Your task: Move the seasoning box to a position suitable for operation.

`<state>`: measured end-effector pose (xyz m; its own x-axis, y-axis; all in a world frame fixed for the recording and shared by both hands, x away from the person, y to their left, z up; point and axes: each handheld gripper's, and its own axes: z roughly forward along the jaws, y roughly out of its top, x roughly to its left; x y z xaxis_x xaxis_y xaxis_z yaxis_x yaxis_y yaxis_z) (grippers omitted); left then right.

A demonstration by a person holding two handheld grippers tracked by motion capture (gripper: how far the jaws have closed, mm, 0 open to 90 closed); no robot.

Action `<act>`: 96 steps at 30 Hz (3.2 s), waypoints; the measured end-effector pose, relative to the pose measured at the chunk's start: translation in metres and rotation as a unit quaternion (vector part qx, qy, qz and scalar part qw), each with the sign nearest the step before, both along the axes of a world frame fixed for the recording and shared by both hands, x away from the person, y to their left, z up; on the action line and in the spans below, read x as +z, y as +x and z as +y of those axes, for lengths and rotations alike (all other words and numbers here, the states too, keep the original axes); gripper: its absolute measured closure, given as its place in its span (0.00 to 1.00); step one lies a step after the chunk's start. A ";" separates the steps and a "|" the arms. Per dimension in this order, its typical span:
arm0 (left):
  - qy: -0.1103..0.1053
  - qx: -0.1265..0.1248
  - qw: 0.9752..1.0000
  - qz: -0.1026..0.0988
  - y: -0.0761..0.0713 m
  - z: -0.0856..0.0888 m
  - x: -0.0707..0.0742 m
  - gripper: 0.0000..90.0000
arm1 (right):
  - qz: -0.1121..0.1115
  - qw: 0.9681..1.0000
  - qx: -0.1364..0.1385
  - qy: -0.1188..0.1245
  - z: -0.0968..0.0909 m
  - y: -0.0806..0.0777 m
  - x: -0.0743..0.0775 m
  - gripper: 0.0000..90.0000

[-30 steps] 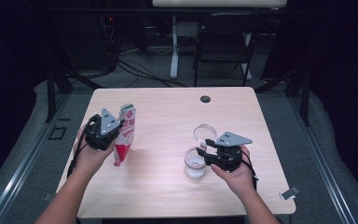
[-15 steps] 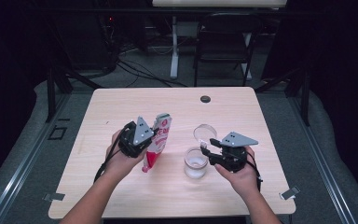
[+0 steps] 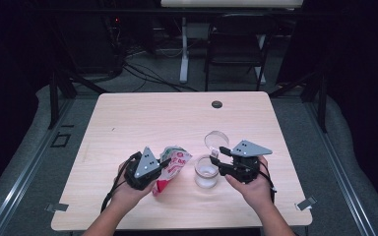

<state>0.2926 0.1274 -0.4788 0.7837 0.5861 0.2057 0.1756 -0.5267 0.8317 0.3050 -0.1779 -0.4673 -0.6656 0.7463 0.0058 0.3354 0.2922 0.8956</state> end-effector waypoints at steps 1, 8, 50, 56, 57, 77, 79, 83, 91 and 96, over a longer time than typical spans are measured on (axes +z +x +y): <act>-0.002 0.000 1.000 0.004 -0.002 0.001 -0.003 1.00 | -0.001 1.000 0.006 0.001 0.002 -0.001 0.001 0.59; -0.037 0.006 0.999 0.021 -0.007 0.008 -0.015 0.99 | 0.015 0.998 0.068 0.006 0.028 -0.001 0.011 0.68; -0.040 0.064 0.992 0.098 -0.003 0.012 -0.074 0.39 | 0.040 0.987 0.146 -0.045 0.079 0.006 -0.015 1.00; -0.032 0.067 0.990 0.121 0.007 0.014 -0.086 0.34 | 0.037 0.988 0.145 -0.046 0.078 0.006 -0.014 1.00; -0.033 0.067 0.990 0.122 0.007 0.014 -0.087 0.34 | 0.037 0.988 0.144 -0.046 0.078 0.005 -0.014 1.00; 0.018 0.069 0.989 0.132 0.023 -0.005 -0.109 0.31 | 0.037 0.989 0.136 -0.050 0.074 0.000 -0.017 0.99; 0.018 0.070 0.989 0.133 0.023 -0.005 -0.109 0.31 | 0.037 0.989 0.137 -0.050 0.074 0.000 -0.017 0.99; 0.015 0.075 0.987 0.139 0.024 -0.005 -0.109 0.29 | 0.036 0.989 0.136 -0.050 0.073 -0.001 -0.017 0.98; 0.013 0.090 0.984 0.155 0.026 -0.005 -0.110 0.23 | 0.034 0.989 0.133 -0.049 0.074 -0.001 -0.017 0.98; 0.013 0.091 0.984 0.156 0.025 -0.007 -0.110 0.18 | 0.034 0.989 0.134 -0.047 0.074 -0.001 -0.017 0.97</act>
